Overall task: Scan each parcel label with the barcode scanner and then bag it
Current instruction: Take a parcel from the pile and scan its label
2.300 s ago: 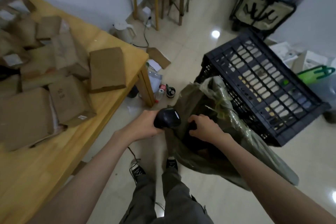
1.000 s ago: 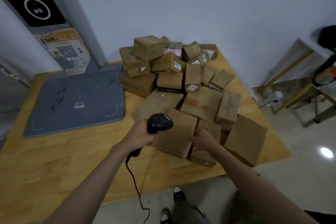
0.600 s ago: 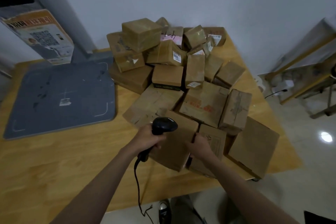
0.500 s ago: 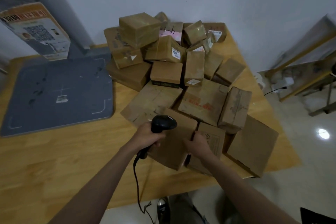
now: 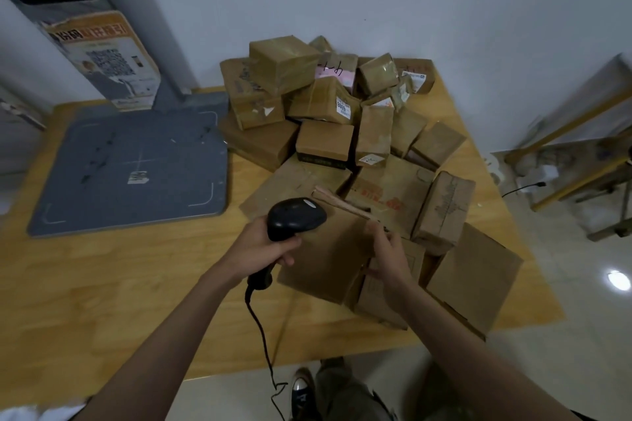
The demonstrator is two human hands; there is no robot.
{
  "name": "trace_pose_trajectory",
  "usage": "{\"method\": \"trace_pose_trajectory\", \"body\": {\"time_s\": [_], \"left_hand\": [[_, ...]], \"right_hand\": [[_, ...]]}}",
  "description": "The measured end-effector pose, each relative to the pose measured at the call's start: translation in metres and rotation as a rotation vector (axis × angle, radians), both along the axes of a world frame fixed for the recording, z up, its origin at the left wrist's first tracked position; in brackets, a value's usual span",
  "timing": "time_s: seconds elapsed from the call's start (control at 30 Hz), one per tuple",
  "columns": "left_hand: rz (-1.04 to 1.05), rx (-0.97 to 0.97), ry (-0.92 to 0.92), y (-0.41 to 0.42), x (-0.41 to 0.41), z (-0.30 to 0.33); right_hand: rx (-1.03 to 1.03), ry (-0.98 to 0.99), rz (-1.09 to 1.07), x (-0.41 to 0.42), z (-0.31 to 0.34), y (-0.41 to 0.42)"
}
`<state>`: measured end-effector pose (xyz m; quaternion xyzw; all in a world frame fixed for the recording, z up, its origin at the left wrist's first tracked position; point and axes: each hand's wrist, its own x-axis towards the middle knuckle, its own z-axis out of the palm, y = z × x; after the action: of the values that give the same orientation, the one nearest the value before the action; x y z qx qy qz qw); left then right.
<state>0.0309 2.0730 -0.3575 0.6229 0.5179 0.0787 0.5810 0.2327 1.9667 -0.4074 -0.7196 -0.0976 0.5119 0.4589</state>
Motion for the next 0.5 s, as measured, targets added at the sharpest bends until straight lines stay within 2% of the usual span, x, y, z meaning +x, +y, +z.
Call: {"method": "trace_pose_trajectory", "body": {"time_s": [0.1,0.23,0.5], "left_hand": [[-0.039,-0.020,-0.056,-0.014,-0.012,0.006],[-0.028,-0.047,-0.060,-0.035,-0.027,0.001],[0.010,-0.051,-0.098,-0.059,-0.052,0.005]], "right_hand": [[0.051,0.056,0.011,-0.001,0.006,-0.009],[0.045,0.102,0.160,0.000,0.001,-0.020],[0.046,0.099,0.358,-0.012,-0.008,-0.037]]}}
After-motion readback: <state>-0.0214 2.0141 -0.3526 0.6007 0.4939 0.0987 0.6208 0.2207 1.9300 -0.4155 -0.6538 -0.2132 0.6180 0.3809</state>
